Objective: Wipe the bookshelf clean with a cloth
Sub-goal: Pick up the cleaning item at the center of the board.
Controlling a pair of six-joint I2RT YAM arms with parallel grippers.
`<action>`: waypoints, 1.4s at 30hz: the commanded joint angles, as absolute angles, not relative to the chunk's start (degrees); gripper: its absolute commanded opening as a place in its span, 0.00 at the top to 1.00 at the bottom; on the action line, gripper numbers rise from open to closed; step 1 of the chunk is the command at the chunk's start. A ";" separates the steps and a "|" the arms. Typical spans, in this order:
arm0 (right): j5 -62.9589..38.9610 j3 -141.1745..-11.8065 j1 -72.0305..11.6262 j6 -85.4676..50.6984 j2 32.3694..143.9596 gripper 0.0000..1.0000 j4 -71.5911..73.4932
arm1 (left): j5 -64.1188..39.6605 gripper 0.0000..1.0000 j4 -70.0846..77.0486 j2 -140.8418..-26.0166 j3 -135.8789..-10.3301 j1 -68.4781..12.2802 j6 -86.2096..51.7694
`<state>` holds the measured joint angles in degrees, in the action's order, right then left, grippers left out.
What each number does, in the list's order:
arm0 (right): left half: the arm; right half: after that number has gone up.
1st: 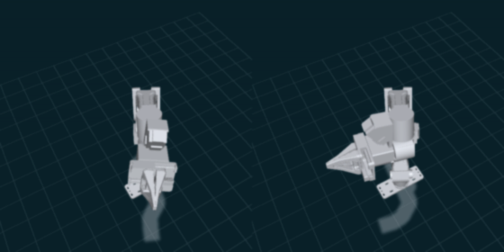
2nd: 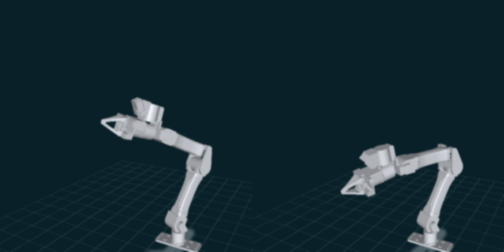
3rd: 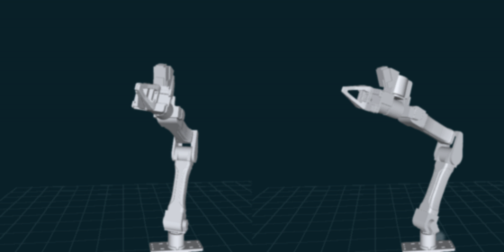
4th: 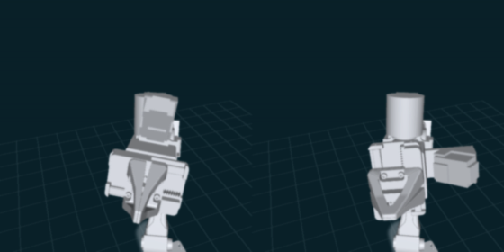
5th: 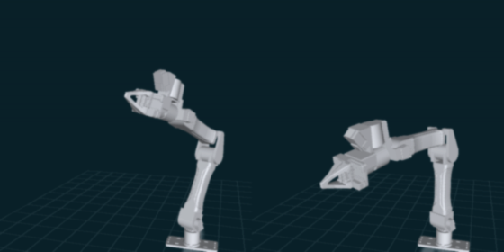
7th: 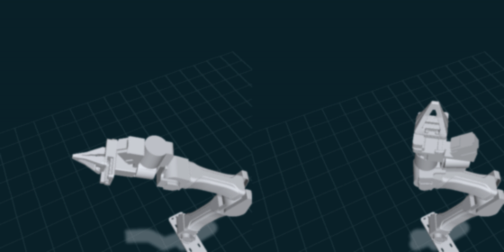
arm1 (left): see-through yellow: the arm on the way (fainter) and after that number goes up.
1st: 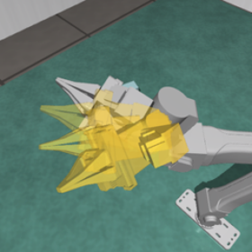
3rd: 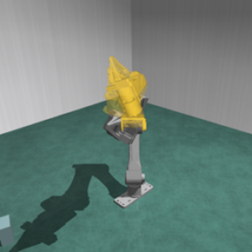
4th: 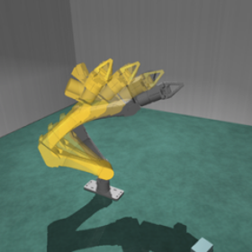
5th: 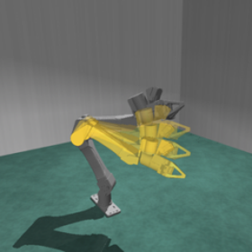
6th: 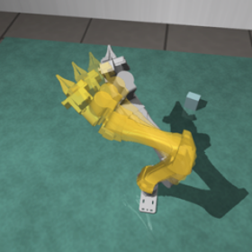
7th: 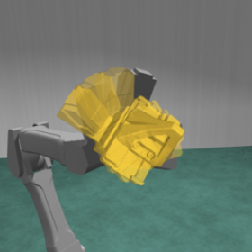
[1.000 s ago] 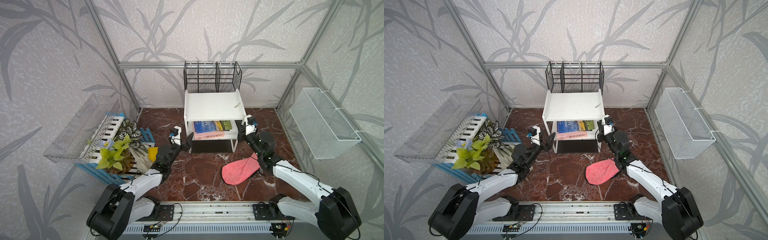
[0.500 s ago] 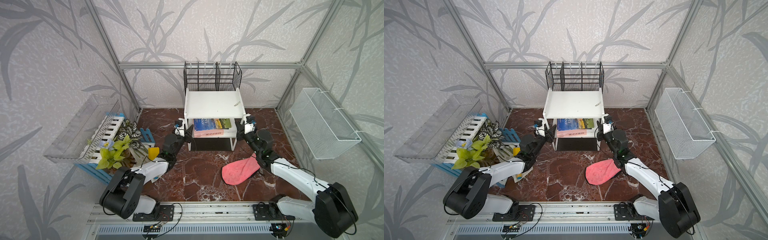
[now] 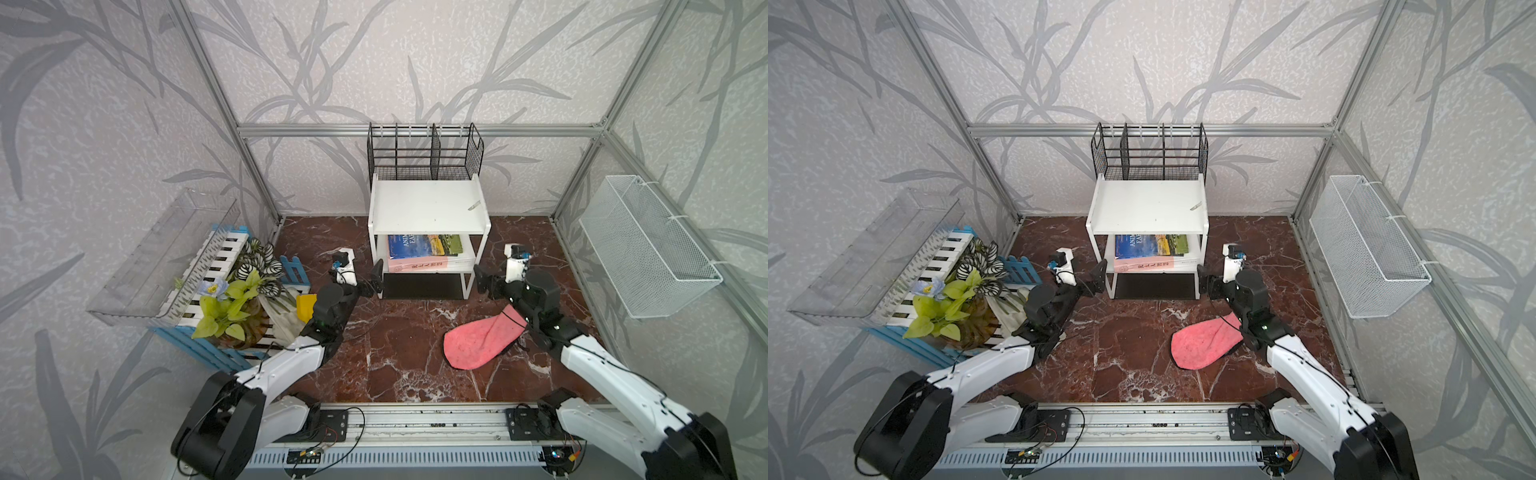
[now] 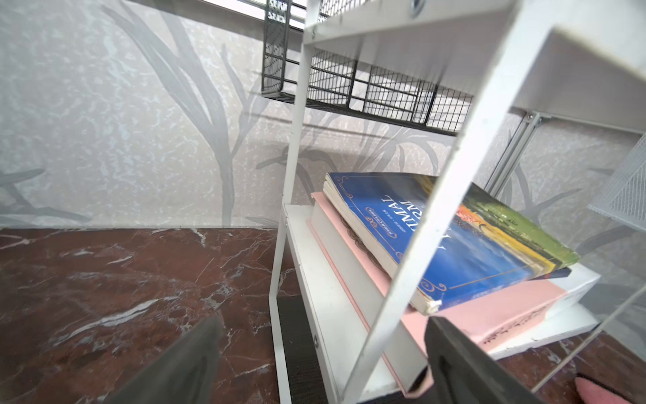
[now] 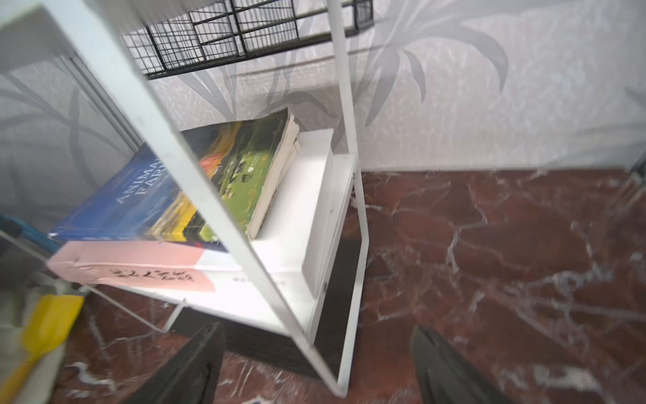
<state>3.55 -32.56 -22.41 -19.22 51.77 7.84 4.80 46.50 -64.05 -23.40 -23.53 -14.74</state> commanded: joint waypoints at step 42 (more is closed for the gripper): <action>1.84 -23.79 -22.14 -40.70 57.29 1.00 -1.54 | -5.61 0.24 38.55 -61.68 -27.89 -21.20 -7.42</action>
